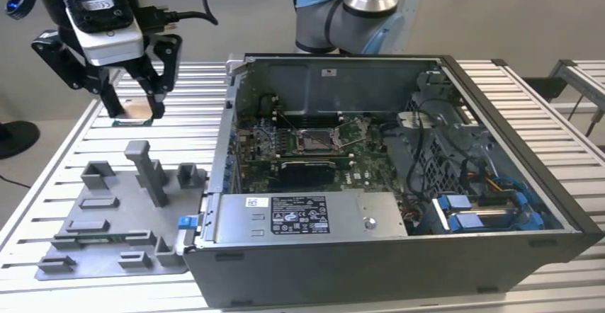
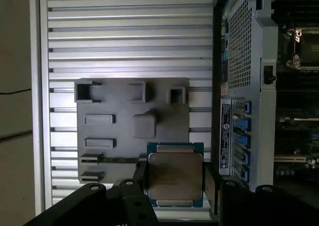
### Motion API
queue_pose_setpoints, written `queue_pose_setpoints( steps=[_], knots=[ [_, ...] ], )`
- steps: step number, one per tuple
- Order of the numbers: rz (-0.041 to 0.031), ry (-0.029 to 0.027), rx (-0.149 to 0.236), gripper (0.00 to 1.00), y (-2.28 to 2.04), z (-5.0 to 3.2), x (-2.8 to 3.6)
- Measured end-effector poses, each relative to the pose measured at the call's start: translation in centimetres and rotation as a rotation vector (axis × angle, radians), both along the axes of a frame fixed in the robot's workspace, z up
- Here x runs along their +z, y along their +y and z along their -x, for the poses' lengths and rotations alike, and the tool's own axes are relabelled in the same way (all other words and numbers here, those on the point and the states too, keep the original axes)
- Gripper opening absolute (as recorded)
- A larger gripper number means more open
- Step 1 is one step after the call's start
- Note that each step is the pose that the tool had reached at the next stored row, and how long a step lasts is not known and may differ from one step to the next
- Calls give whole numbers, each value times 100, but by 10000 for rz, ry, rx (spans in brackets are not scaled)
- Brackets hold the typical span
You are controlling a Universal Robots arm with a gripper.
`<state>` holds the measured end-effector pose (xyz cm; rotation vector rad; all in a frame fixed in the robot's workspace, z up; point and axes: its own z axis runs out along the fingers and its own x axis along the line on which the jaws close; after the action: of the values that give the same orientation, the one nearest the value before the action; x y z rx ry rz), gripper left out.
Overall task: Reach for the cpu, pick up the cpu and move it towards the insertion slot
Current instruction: 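Pick up the cpu and move it towards the insertion slot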
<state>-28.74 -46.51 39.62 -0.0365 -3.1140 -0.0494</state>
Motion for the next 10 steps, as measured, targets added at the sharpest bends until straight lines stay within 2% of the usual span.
queue_pose_setpoints(
  steps=[10],
  knots=[
    [1,18,0,0,0,-231,1]
  ],
)
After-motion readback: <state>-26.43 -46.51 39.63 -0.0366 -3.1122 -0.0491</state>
